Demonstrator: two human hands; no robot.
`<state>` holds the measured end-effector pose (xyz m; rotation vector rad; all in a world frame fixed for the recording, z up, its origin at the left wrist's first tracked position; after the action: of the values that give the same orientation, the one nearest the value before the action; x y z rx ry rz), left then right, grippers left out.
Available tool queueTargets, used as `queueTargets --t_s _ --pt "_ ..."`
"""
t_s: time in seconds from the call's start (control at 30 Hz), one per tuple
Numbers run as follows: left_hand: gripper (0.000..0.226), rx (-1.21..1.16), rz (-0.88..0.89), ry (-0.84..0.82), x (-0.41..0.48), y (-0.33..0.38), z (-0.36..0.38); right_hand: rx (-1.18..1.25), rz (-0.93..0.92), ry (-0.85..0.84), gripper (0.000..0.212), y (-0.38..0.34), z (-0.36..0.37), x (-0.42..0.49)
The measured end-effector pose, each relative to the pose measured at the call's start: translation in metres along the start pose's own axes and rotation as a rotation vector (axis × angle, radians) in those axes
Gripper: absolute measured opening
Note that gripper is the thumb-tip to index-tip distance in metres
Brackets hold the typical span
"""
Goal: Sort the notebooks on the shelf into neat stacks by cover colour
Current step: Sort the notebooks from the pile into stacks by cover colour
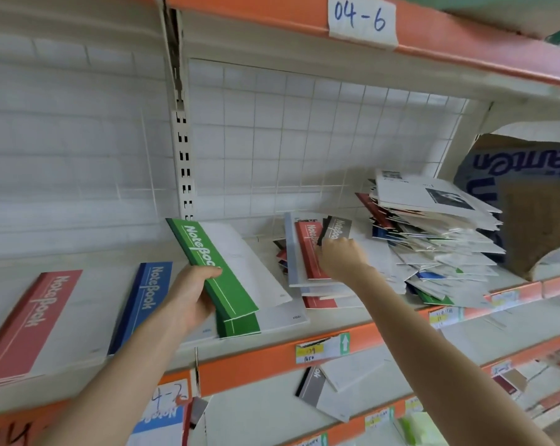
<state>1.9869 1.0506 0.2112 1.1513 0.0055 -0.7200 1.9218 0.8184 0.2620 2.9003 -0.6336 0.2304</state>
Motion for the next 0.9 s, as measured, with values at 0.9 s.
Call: queueTargets --t_s 0.9 --pt "0.009 -0.152 -0.108 0.033 -0.017 -0.025 -0.002 0.436 0.005 0.122 0.046 0.009 -0.003 -0.049"
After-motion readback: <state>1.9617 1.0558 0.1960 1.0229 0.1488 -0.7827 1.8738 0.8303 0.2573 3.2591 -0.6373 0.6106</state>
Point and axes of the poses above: each hand's wrist, its own x-axis towards the middle knuckle, its own z-axis out of the palm, y = z × x, the point moved 9 cm from there along x, towards the middle knuckle, and after that the axes turned 6 degrees about -z, right-handed, at the moved point
